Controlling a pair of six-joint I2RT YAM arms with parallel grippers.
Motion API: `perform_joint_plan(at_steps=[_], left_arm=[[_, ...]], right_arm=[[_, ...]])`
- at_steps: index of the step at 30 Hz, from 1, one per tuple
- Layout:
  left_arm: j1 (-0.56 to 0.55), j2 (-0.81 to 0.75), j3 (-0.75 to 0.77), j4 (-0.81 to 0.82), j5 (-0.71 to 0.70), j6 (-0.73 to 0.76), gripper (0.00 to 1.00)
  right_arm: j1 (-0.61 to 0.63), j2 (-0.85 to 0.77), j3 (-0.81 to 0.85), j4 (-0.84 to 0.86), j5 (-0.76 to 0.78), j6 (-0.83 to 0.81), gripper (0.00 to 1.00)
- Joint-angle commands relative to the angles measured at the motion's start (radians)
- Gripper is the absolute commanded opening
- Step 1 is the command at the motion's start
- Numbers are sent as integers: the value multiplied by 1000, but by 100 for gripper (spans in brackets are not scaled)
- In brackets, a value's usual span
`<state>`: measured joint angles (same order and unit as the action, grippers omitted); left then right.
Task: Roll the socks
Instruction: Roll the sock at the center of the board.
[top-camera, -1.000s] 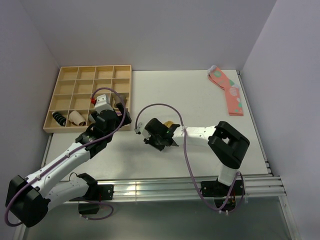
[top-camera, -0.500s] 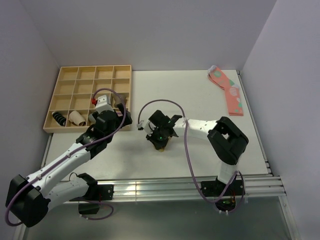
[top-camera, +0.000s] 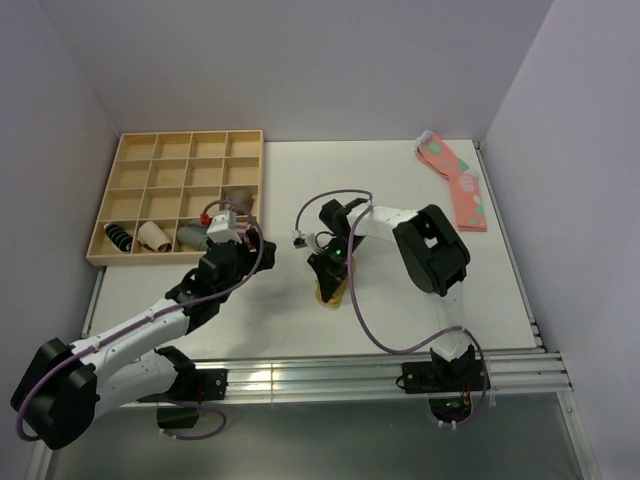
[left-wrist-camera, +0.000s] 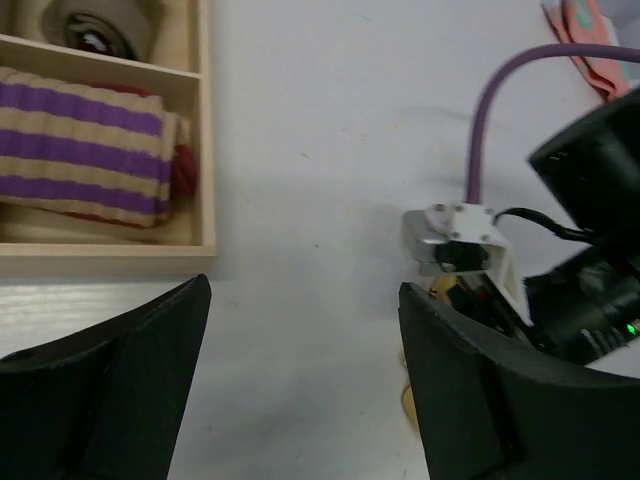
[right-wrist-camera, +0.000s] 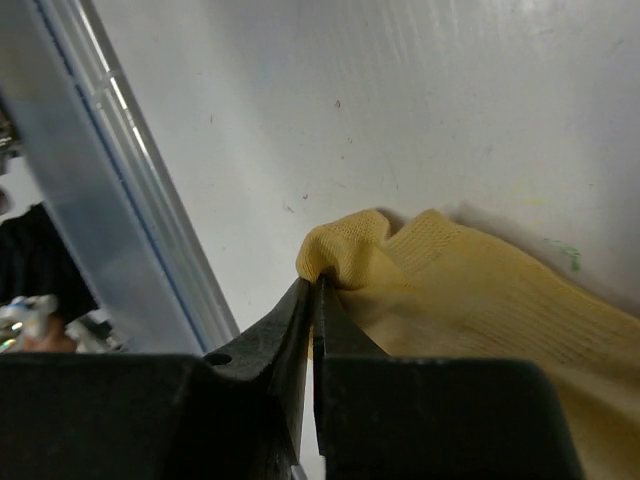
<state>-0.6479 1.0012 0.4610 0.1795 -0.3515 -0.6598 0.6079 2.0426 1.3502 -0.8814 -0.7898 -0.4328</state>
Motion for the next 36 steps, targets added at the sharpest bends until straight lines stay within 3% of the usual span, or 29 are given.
perform_joint_plan(at_steps=[1,10,18,20,23,25,36], left_arm=[[-56,52,-28,210,20,48,80],[-254,298,-65,494,-32,186,66],[-381,442,-32,589,-1,296,40],[-392,451,-31,604,17,308,40],[-400,453,-32,614,97,322,52],[-398,462,-18,595,163,331,54],[-397,592,99,499,379,374,44]], right_arm=[[-23,47,62,-186,-126,-89,7],[-65,68,52,-174,-94,-75,6],[-95,99,58,-218,-117,-92,6],[-102,96,52,-209,-100,-77,6],[-112,99,52,-208,-91,-72,6],[-117,103,52,-208,-86,-64,6],[-140,125,64,-252,-104,-101,5]])
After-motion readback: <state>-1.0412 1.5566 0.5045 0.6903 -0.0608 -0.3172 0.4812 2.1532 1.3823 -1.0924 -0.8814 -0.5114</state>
